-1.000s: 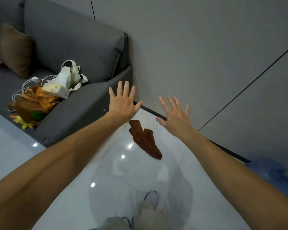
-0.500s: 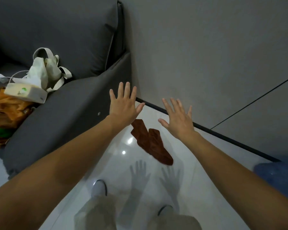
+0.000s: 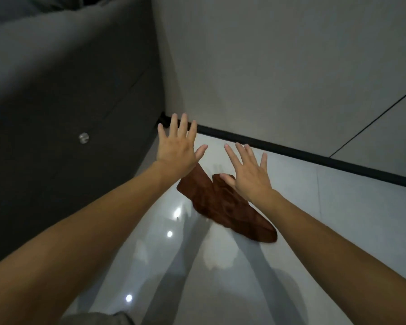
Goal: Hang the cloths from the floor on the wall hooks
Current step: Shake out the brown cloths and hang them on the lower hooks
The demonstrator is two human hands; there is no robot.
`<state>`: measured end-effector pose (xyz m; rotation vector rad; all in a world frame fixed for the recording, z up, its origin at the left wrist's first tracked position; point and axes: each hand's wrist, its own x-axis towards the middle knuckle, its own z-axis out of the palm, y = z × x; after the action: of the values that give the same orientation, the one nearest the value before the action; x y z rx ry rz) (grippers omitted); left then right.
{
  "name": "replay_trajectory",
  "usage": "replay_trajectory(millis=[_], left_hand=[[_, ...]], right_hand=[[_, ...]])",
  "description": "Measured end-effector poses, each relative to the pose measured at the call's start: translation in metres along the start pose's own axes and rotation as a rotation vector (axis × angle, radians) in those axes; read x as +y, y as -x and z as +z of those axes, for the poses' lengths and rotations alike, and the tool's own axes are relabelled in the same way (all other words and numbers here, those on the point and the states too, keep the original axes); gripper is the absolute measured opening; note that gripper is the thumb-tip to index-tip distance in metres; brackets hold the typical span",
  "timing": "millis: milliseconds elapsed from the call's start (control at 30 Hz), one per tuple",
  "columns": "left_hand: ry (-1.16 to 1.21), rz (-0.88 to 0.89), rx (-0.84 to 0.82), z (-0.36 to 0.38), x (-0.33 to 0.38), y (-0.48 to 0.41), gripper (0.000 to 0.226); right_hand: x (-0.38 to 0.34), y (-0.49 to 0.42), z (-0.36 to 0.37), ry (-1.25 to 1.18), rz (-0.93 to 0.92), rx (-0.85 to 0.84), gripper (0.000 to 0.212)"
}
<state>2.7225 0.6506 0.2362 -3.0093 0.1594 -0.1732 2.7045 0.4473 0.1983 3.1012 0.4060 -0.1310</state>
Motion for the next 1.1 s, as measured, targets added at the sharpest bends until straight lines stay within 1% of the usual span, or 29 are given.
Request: replay_trajectory(millis=[233,300,400,633,800,833,900,967,1000,1100], left_hand=[[-0.006,0.061,-0.091,0.139,0.033,0.001,0.075],[-0.005,0.085,-0.102,0.170,0.045,0.004,0.074],[0.017,0.147,-0.163,0.206,0.068,0.013,0.073],[0.090,0.263,-0.304,0.259,0.096,0.019,0.070],[0.168,0.357,-0.471,0.280,0.108,0.020,0.064],[0.170,0.381,-0.493,0.281,0.109,0.020,0.062],[0.181,0.414,-0.512,0.282,0.113,0.023,0.060],[0.200,0.435,-0.516,0.281,0.114,0.025,0.059],[0.206,0.447,-0.523,0.280,0.114,0.025,0.059],[0.263,0.481,-0.541,0.275,0.115,0.017,0.067]], right_hand=[[0.027,-0.019,0.123,-0.031,0.064,-0.019,0.076],[0.035,-0.017,0.152,-0.047,0.090,-0.041,0.075],[0.048,-0.008,0.186,-0.073,0.137,-0.077,0.073],[0.070,0.006,0.235,-0.181,0.152,-0.204,0.073],[0.078,0.002,0.264,-0.270,0.124,-0.348,0.078],[0.079,0.003,0.269,-0.269,0.111,-0.374,0.079],[0.079,0.004,0.274,-0.179,0.078,-0.401,0.078],[0.079,0.003,0.276,-0.076,0.053,-0.421,0.070],[0.080,0.001,0.274,-0.078,0.046,-0.436,0.062],[0.089,-0.013,0.250,-0.273,-0.007,-0.444,0.036]])
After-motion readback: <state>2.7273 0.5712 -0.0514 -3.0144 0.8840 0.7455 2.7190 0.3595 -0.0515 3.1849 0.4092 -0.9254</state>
